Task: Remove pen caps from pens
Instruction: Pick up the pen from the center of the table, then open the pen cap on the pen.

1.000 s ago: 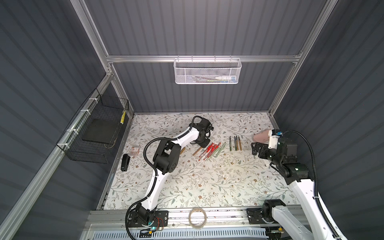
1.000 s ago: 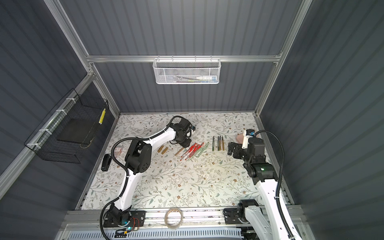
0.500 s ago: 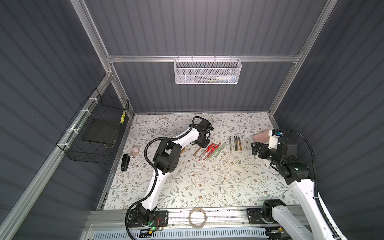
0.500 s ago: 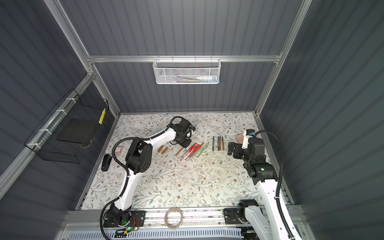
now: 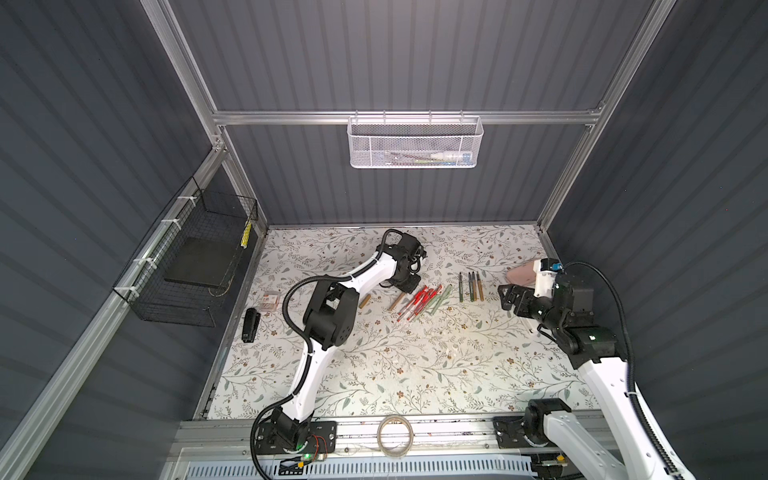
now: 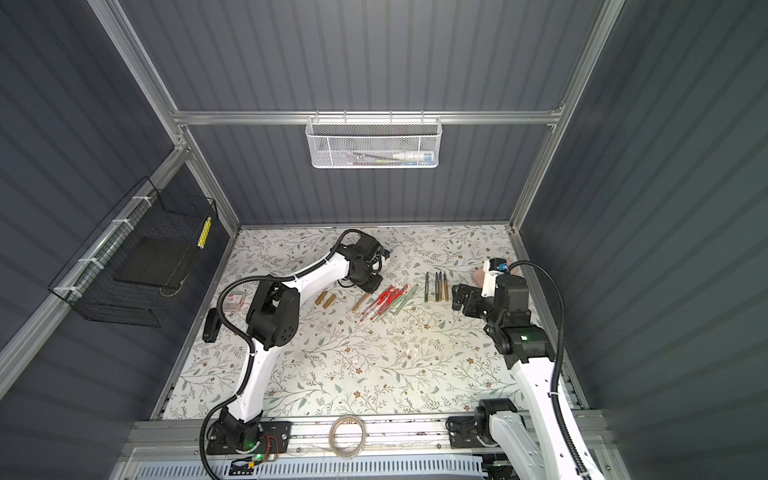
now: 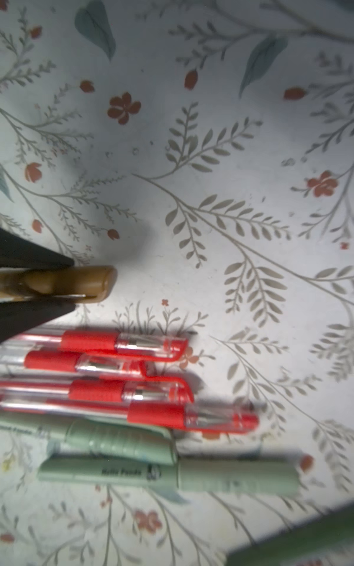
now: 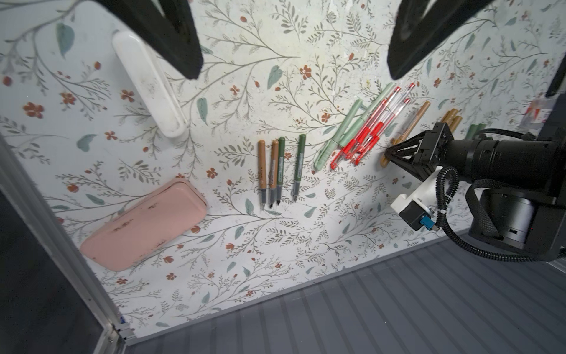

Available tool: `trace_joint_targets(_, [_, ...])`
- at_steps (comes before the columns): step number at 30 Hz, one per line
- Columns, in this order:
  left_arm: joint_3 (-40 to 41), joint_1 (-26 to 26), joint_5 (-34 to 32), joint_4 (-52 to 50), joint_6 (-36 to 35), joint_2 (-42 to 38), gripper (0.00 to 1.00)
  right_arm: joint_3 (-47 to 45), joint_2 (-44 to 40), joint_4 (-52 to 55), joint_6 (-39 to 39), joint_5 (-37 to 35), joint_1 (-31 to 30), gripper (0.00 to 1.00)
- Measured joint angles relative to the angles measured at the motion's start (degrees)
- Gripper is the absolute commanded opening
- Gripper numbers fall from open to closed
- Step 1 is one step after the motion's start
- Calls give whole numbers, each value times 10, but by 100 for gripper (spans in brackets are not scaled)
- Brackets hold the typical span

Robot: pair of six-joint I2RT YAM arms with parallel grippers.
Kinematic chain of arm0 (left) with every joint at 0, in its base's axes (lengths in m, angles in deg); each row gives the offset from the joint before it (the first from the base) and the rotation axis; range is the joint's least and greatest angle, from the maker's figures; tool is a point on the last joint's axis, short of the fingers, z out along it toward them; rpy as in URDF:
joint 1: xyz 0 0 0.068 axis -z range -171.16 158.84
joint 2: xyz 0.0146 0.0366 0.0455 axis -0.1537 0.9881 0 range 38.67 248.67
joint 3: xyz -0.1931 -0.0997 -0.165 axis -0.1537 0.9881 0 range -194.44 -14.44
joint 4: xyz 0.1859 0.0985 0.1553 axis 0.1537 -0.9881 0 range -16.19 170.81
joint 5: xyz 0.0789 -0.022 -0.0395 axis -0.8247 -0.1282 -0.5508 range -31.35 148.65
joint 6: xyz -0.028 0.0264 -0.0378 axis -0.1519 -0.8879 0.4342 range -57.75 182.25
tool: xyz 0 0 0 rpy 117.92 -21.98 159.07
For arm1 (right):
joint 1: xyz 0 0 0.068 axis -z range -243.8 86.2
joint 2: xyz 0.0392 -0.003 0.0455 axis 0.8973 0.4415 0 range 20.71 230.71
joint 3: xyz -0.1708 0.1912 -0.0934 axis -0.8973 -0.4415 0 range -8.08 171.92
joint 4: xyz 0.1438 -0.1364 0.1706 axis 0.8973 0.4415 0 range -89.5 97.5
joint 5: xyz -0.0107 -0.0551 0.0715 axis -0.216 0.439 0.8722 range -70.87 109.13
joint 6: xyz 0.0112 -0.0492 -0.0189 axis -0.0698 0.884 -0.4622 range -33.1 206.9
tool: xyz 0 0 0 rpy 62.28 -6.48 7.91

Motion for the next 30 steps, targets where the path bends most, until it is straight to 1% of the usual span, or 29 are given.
trace_joint_targets(2, [-1, -6, 13, 0, 10, -24, 16, -11, 2, -22, -27, 12, -22, 93])
trace_joint_targets(5, [-2, -22, 41, 3, 30, -65, 16, -21, 27, -59, -71, 16, -87, 93])
trace_joint_targets(9, [-2, -61, 99, 21, 73, -118, 14, -11, 107, -129, -123, 20, -192, 93])
trace_joint_targets(12, [4, -95, 148, 47, 107, -155, 13, 10, 183, -182, -159, 22, -246, 92])
trace_joint_targets(14, [21, -113, 167, 66, 123, -181, 13, 34, 238, -218, -180, 28, -272, 91])
trace_joint_targets(17, [71, -128, 195, 100, 147, -226, 13, 84, 320, -265, -207, 41, -301, 88])
trace_joint_targets(20, [115, -128, 223, 126, 170, -258, 13, 129, 384, -312, -234, 60, -320, 85])
trace_joint_targets(22, [138, -131, 240, 143, 184, -271, 13, 149, 413, -341, -249, 74, -328, 83])
trace_joint_targets(24, [157, -133, 257, 156, 199, -279, 13, 171, 441, -367, -265, 94, -334, 78])
trace_joint_targets(28, [174, -146, 277, 170, 220, -283, 14, 208, 482, -396, -281, 117, -342, 72])
trace_joint_targets(30, [175, -150, 284, 177, 229, -284, 13, 220, 495, -403, -286, 124, -345, 67])
